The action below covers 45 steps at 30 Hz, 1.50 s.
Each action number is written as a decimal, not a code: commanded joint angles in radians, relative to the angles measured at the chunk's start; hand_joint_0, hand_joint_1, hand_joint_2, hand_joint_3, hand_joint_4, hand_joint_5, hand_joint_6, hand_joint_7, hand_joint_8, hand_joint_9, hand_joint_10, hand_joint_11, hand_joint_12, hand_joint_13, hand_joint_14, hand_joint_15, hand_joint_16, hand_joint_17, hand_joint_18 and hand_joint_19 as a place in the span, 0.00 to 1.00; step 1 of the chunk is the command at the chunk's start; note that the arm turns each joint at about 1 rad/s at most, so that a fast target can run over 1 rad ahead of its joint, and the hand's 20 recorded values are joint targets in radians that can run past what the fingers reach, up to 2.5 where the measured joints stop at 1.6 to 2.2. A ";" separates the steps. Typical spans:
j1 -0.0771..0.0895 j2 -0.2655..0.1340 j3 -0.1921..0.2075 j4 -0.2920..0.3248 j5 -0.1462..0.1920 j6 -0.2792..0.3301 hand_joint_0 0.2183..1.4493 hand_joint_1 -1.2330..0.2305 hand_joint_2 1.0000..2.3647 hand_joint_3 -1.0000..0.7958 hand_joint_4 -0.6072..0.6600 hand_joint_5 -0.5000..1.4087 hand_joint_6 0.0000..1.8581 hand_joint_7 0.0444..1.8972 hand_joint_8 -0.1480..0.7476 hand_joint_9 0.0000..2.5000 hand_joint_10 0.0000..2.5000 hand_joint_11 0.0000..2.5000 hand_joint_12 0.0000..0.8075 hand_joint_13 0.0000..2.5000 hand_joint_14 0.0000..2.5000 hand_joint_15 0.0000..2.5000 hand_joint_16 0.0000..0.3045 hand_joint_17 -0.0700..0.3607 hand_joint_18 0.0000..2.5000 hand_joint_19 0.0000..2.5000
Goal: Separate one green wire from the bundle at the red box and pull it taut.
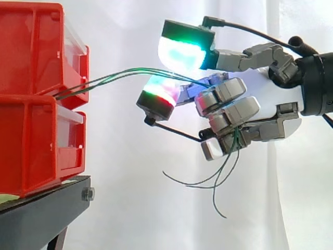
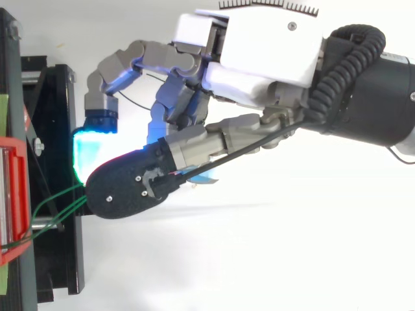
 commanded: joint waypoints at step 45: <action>0.018 0.000 -0.025 0.025 0.032 0.006 0.31 0.31 0.01 0.53 0.44 0.20 0.48 0.62 0.51 0.47 0.01 0.34 0.48 0.38 0.01 0.23 0.19 0.46 0.37 0.21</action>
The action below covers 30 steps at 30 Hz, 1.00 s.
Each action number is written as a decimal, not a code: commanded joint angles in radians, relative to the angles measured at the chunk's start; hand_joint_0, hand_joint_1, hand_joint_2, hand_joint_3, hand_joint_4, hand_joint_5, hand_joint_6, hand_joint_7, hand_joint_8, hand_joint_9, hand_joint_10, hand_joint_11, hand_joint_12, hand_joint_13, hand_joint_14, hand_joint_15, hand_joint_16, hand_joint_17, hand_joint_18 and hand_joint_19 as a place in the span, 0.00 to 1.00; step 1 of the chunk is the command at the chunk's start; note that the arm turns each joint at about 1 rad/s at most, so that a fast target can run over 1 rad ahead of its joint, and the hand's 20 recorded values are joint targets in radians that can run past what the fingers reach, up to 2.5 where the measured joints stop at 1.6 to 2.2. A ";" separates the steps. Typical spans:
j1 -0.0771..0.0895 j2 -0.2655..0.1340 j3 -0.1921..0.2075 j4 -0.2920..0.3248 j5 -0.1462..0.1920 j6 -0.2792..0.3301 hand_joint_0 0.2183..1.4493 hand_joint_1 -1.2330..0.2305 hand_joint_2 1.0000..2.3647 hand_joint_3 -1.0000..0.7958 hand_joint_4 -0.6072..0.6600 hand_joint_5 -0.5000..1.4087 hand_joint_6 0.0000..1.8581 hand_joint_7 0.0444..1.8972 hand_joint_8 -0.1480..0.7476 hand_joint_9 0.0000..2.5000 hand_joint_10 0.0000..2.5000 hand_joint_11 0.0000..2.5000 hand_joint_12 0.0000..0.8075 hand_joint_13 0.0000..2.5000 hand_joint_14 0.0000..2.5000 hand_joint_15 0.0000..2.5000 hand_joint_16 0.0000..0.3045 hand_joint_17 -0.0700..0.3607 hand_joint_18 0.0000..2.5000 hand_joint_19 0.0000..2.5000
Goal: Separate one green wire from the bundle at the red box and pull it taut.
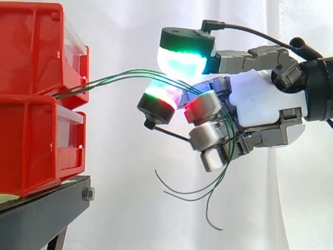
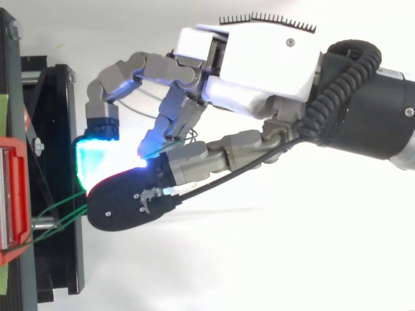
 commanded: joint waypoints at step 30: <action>0.003 0.015 -0.031 -0.152 -0.003 0.050 0.31 0.28 0.00 0.53 0.41 0.20 0.47 0.65 0.45 0.33 0.00 0.12 0.46 0.22 0.00 0.08 0.18 0.45 0.19 0.09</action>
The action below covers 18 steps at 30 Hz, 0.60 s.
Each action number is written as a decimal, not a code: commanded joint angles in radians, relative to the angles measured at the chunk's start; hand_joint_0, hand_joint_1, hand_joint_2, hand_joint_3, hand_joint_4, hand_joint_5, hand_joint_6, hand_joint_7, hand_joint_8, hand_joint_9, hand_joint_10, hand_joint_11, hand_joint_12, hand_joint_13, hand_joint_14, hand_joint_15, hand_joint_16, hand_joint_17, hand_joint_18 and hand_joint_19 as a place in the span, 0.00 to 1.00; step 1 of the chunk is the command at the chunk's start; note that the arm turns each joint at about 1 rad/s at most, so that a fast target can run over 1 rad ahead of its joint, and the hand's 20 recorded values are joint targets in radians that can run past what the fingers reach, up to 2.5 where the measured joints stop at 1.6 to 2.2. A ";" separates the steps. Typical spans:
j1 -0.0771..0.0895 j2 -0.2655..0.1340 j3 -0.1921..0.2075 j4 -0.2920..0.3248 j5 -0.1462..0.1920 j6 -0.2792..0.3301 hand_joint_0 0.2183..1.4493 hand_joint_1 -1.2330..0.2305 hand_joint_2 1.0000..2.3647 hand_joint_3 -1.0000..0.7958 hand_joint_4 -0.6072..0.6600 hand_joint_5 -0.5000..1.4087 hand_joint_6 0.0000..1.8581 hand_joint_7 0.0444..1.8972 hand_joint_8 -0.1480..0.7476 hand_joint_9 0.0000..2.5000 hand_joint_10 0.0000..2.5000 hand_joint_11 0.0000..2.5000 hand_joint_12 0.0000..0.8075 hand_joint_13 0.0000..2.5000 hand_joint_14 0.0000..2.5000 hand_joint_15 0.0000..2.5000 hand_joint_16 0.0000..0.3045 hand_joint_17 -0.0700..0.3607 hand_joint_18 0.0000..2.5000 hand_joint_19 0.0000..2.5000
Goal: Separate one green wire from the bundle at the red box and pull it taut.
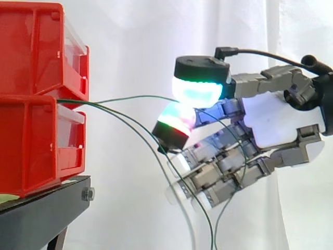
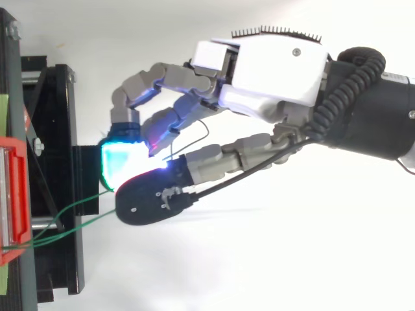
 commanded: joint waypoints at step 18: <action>0.015 0.088 -0.245 0.240 0.059 0.050 0.31 0.29 0.00 0.53 0.41 0.20 0.47 0.64 0.46 0.36 0.00 0.14 0.47 0.23 0.00 0.09 0.18 0.45 0.19 0.09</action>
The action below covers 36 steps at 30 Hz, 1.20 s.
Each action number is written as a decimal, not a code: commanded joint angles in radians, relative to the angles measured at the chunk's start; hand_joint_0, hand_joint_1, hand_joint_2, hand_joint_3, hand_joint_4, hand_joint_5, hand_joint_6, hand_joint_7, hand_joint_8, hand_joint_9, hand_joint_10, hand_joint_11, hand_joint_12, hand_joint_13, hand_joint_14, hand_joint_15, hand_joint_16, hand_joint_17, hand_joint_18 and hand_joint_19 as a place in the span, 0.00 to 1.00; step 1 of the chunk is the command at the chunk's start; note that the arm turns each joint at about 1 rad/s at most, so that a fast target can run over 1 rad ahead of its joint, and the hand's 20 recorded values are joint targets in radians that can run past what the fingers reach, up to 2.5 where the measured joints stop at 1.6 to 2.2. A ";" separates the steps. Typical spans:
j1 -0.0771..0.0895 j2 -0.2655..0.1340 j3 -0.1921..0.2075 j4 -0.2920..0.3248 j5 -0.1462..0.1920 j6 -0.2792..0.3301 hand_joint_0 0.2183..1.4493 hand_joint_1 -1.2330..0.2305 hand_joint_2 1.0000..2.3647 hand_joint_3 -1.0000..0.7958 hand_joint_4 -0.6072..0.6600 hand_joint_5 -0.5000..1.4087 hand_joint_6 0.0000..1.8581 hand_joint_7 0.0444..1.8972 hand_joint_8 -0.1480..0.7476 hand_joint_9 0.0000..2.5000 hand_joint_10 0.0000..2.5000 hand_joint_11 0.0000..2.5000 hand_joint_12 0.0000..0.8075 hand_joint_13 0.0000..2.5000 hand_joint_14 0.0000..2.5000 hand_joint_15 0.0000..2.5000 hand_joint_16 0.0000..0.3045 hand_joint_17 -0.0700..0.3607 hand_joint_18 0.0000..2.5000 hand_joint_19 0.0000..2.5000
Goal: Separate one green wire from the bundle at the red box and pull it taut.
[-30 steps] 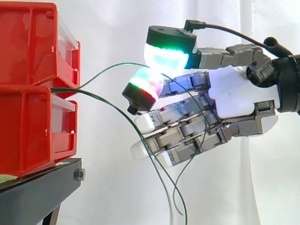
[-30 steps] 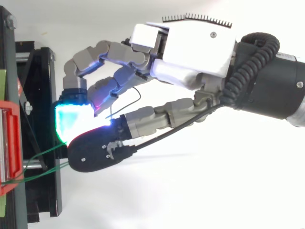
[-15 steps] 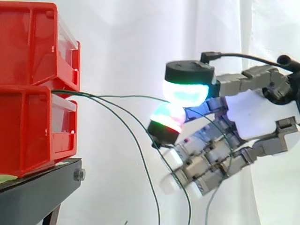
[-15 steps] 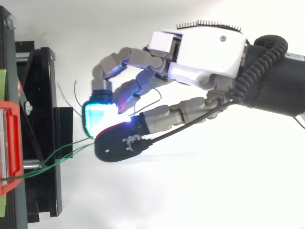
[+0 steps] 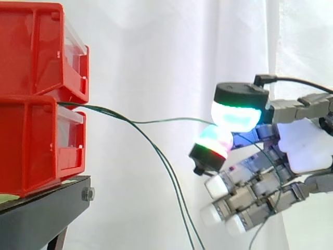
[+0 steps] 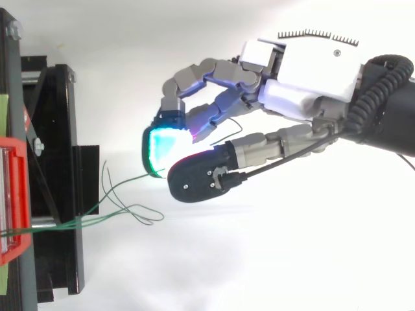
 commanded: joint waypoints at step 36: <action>0.010 0.001 -0.005 0.108 0.010 -0.114 0.31 0.29 0.00 0.53 0.41 0.20 0.47 0.62 0.46 0.36 0.00 0.16 0.47 0.24 0.00 0.10 0.18 0.45 0.19 0.09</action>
